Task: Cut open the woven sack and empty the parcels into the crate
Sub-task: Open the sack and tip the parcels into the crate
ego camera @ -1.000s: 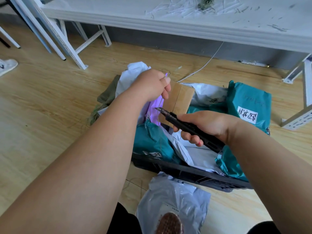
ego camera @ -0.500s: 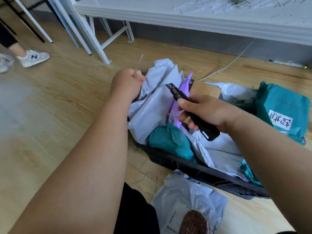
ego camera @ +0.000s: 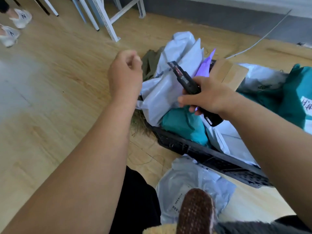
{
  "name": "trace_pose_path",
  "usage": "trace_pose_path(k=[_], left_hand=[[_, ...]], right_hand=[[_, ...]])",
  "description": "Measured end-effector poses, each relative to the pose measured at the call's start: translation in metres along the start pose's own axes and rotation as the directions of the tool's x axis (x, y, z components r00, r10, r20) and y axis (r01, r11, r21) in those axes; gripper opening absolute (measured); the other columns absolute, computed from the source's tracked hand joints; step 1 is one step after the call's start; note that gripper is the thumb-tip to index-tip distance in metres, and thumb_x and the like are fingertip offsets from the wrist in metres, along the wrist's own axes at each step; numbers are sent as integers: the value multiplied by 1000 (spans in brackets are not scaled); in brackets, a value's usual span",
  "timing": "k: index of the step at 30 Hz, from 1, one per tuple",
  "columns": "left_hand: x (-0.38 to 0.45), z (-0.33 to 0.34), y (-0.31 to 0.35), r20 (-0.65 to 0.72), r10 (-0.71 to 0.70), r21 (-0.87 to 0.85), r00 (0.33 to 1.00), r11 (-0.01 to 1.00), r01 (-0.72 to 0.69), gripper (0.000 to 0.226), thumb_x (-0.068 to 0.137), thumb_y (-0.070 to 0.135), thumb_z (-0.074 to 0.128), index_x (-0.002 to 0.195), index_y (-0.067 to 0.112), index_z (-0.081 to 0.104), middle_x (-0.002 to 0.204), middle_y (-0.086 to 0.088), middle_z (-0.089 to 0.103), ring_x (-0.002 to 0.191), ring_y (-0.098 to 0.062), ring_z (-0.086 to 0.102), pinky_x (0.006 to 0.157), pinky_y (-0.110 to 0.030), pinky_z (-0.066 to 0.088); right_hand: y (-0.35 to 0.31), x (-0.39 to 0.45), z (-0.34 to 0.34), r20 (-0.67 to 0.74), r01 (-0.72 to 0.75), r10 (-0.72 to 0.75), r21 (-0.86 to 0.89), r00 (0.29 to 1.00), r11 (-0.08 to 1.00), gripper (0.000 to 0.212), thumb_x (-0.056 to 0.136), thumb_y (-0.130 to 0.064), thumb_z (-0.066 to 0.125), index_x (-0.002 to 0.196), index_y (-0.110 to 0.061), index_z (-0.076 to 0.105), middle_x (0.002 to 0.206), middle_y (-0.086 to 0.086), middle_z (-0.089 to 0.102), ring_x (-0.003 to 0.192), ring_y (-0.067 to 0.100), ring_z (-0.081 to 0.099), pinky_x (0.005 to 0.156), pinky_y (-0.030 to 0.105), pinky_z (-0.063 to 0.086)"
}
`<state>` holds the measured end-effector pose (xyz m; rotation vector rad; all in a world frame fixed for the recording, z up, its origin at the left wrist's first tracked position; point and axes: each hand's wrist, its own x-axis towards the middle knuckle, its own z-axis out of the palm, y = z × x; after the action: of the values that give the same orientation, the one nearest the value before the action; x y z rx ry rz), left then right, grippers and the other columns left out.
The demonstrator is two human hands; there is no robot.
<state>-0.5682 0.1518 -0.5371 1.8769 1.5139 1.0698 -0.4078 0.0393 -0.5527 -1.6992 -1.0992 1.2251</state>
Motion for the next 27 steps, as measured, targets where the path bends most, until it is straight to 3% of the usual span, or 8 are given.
trace_pose_path(k=[3, 9, 11, 13, 15, 17, 23, 27], left_hand=[[-49, 16, 13, -165, 245, -160, 955, 949, -271, 20, 94, 22, 49, 95, 12, 66, 70, 13, 60, 63, -5, 56, 62, -19, 46], [-176, 35, -20, 249, 391, -149, 886, 919, -364, 17, 89, 21, 48, 83, 10, 60, 67, 13, 52, 56, -5, 46, 55, -23, 42], [-211, 47, -51, 567, 200, 94, 799, 948, -304, 16, 90, 29, 47, 88, 16, 57, 68, 8, 54, 59, -12, 53, 56, -31, 46], [-228, 66, -86, 775, -176, 419, 606, 861, -287, 21, 93, 33, 48, 106, 19, 58, 95, -3, 62, 86, -24, 62, 73, -36, 51], [-232, 84, -119, 820, -430, 552, 378, 770, -321, 41, 94, 37, 49, 131, 20, 51, 127, -9, 52, 115, -28, 54, 93, -34, 46], [-231, 105, -143, 834, -489, 551, 255, 720, -421, 50, 95, 41, 47, 141, 22, 43, 144, -8, 42, 133, -27, 39, 107, -35, 36], [-224, 148, -164, 817, -515, 576, 260, 708, -407, 59, 88, 59, 43, 128, 19, 59, 141, -11, 51, 133, -26, 41, 109, -33, 33], [-221, 146, -165, 793, -595, 589, 129, 697, -409, 60, 86, 61, 51, 136, 28, 53, 146, -6, 45, 132, -26, 42, 109, -34, 36]], right_hand=[[7, -11, -6, 168, -31, 32, -13, 985, 999, 15, 86, -12, 69, 90, -9, 55, 78, 8, 69, 52, 10, 56, 46, 17, 49], [37, -28, -10, 303, -102, 122, -84, 945, 991, 18, 85, -9, 70, 93, -7, 54, 69, 8, 69, 56, 18, 65, 49, 22, 51], [40, -31, -12, 306, -100, 128, -107, 943, 989, 15, 87, -8, 67, 92, -9, 53, 80, 9, 72, 58, 17, 69, 49, 23, 54], [44, -34, -13, 301, -90, 122, -119, 946, 989, 14, 88, -8, 65, 94, -10, 53, 83, 7, 73, 57, 14, 70, 51, 24, 58], [50, -39, -15, 291, -95, 127, -121, 948, 988, 14, 89, -8, 65, 96, -9, 52, 85, 9, 73, 56, 14, 69, 51, 24, 57], [58, -43, -17, 274, -113, 141, -118, 951, 987, 14, 90, -8, 64, 95, -10, 51, 87, 11, 72, 57, 15, 69, 50, 23, 56], [74, -50, -23, 243, -124, 159, -154, 957, 980, 14, 90, -9, 63, 89, -14, 50, 92, 13, 73, 63, 19, 71, 58, 30, 59], [74, -53, -25, 248, -116, 154, -161, 957, 980, 15, 89, -10, 63, 86, -17, 50, 88, 8, 72, 64, 17, 72, 61, 31, 60]])
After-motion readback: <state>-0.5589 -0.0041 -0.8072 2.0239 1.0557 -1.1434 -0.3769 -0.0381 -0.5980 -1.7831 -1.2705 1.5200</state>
